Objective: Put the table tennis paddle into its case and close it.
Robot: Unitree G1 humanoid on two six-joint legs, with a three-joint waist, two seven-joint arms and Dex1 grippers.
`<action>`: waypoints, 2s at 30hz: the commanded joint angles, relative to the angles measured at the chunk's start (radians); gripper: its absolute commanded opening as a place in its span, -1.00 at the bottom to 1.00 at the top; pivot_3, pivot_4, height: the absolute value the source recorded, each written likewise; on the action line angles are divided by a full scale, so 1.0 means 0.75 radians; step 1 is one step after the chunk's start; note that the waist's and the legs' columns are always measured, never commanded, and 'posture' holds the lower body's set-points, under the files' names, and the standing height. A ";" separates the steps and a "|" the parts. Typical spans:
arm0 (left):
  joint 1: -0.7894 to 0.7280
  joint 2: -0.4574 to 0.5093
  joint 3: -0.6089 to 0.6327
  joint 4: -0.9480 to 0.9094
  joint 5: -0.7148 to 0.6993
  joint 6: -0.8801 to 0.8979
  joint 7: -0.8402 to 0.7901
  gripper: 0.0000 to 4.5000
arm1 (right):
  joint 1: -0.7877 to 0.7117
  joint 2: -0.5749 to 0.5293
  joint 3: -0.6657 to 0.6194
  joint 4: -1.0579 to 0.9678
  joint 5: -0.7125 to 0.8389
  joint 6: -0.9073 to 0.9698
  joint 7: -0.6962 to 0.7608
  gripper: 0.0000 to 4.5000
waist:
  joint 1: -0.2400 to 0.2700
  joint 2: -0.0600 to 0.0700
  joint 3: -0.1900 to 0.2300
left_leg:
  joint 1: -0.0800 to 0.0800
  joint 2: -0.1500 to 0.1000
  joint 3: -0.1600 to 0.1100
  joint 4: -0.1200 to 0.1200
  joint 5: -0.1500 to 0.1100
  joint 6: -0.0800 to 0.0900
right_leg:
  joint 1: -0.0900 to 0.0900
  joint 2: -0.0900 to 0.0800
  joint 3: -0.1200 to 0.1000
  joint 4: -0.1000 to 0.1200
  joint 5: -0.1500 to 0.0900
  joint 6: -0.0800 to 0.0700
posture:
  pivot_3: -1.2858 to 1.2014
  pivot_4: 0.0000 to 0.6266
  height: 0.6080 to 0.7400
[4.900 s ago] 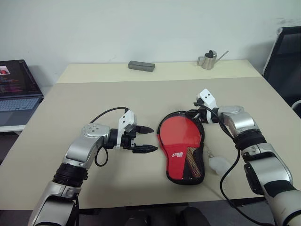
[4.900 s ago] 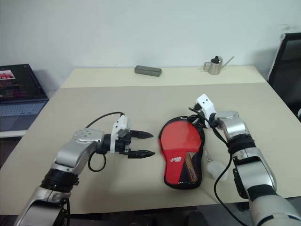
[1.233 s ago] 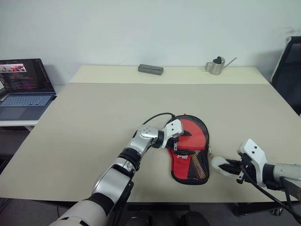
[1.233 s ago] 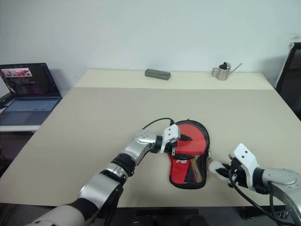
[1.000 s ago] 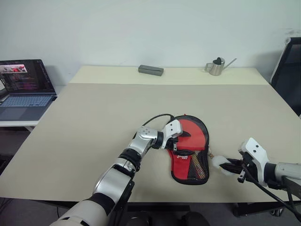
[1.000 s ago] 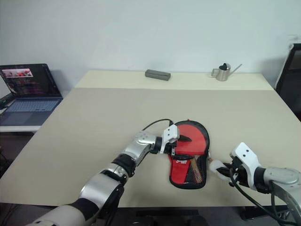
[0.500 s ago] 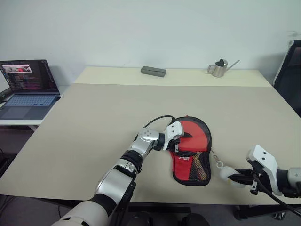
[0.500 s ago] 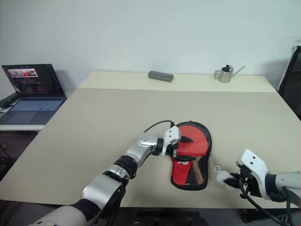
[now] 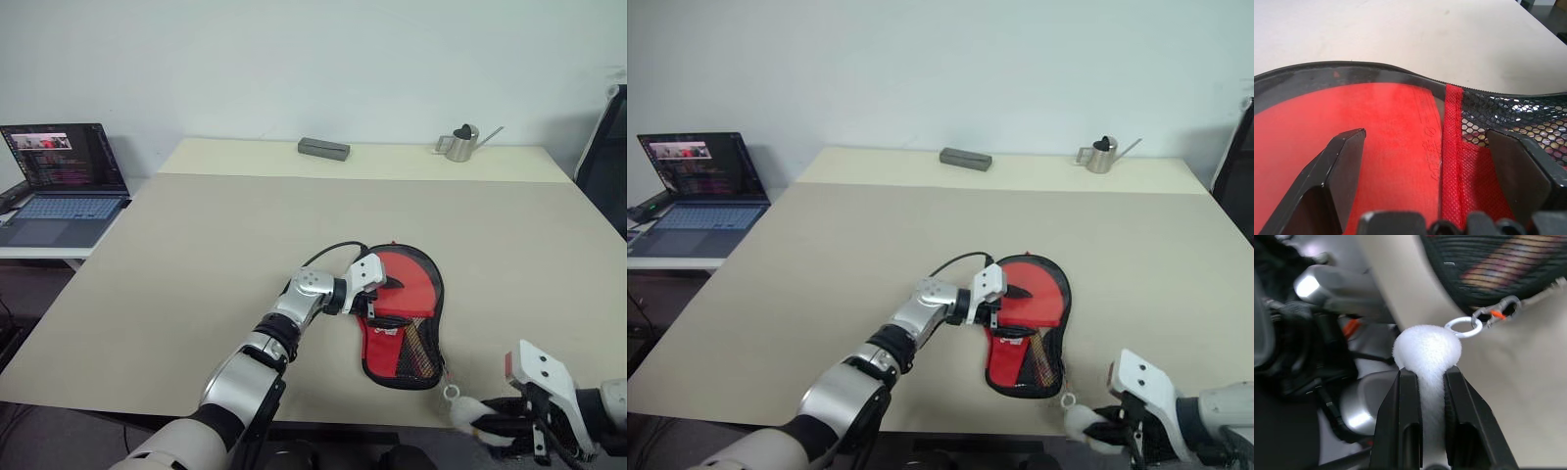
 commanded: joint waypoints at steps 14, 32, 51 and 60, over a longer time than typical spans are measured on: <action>0.056 -0.019 -0.099 0.104 0.131 0.031 -0.004 0.90 | 0.100 -0.020 -0.088 -0.157 0.058 -0.019 0.065 -0.93 | 0.008 -0.001 0.000 | 0.000 0.000 0.000 0.001 -0.002 0.001 | 0.000 -0.001 0.000 -0.001 -0.001 0.001 | 0.03 -0.52 1.00; 0.035 -0.028 -0.082 0.111 0.133 0.030 0.021 0.90 | -0.145 0.015 -0.261 -0.003 0.528 0.116 0.042 0.35 | 0.023 -0.004 0.000 | 0.000 0.000 0.000 0.001 -0.002 0.001 | 0.001 -0.001 0.000 -0.001 -0.001 0.001 | 0.03 -0.52 1.00; 0.094 0.199 0.047 -0.597 -0.127 0.274 -0.175 0.90 | -0.843 0.151 0.176 0.675 0.122 -0.192 -0.070 0.35 | -0.020 0.005 0.025 | -0.013 -0.001 0.003 0.001 0.001 -0.003 | -0.017 -0.001 0.004 0.002 0.003 -0.008 | 0.03 -0.52 1.00; 0.448 0.446 0.374 -1.297 -0.362 0.735 0.003 0.90 | -1.157 0.350 0.256 1.090 -0.015 -0.435 -0.085 0.35 | -0.058 0.003 0.030 | -0.012 0.000 0.003 0.000 0.000 -0.003 | -0.017 0.000 0.004 0.001 0.003 -0.008 | 0.03 -0.52 1.00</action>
